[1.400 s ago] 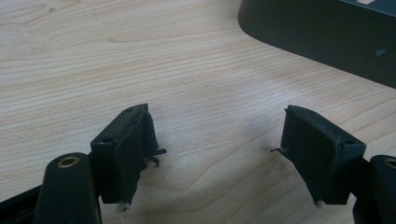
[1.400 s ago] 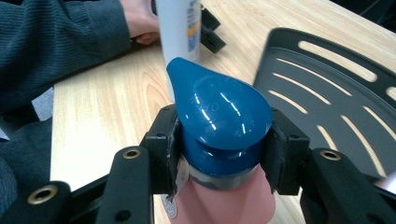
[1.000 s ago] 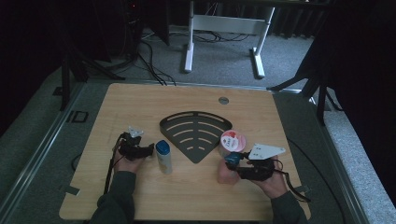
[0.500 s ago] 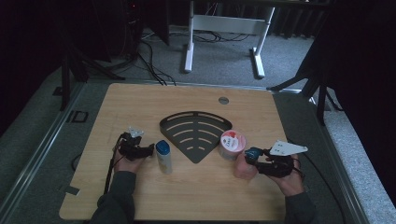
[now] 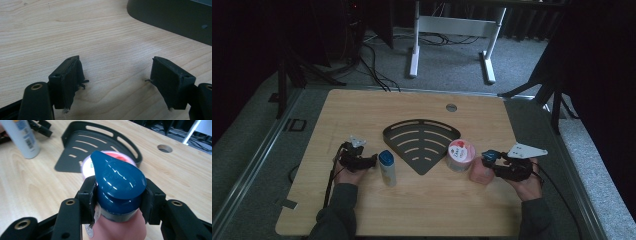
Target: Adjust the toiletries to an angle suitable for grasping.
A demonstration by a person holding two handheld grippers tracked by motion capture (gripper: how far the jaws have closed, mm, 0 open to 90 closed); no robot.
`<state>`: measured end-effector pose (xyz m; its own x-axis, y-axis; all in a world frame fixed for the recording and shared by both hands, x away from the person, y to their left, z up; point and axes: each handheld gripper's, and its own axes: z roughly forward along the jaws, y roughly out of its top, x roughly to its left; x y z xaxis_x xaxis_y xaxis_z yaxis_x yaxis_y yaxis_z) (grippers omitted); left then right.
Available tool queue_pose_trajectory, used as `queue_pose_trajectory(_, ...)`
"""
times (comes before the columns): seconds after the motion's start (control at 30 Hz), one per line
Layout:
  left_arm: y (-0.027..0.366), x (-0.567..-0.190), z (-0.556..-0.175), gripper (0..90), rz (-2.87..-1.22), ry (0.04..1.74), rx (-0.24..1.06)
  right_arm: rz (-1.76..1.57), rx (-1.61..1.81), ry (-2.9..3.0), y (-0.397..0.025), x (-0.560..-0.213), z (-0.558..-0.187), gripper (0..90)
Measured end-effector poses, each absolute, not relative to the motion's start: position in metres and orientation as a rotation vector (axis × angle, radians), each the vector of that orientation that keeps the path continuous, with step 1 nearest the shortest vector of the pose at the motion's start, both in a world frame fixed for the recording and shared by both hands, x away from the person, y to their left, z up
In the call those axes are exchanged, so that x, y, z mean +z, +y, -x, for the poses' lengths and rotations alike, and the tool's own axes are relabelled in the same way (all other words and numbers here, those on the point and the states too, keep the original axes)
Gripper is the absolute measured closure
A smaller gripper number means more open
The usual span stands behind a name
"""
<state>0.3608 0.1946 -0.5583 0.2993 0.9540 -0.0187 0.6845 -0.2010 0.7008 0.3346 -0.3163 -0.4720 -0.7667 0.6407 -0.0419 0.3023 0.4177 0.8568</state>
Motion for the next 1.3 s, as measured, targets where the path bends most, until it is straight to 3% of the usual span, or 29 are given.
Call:
queue_pose_trajectory(0.6,0.193,-0.56,-0.361,24.2,-1.966,1.452,0.573,-0.932,1.343,2.204,-0.325,-0.475,-0.403,52.5)
queue_pose_trajectory(1.3,0.193,-0.56,-0.361,24.3,-1.977,1.438,0.565,-0.981,1.244,2.097,-0.319,-0.479,-0.421,52.8)
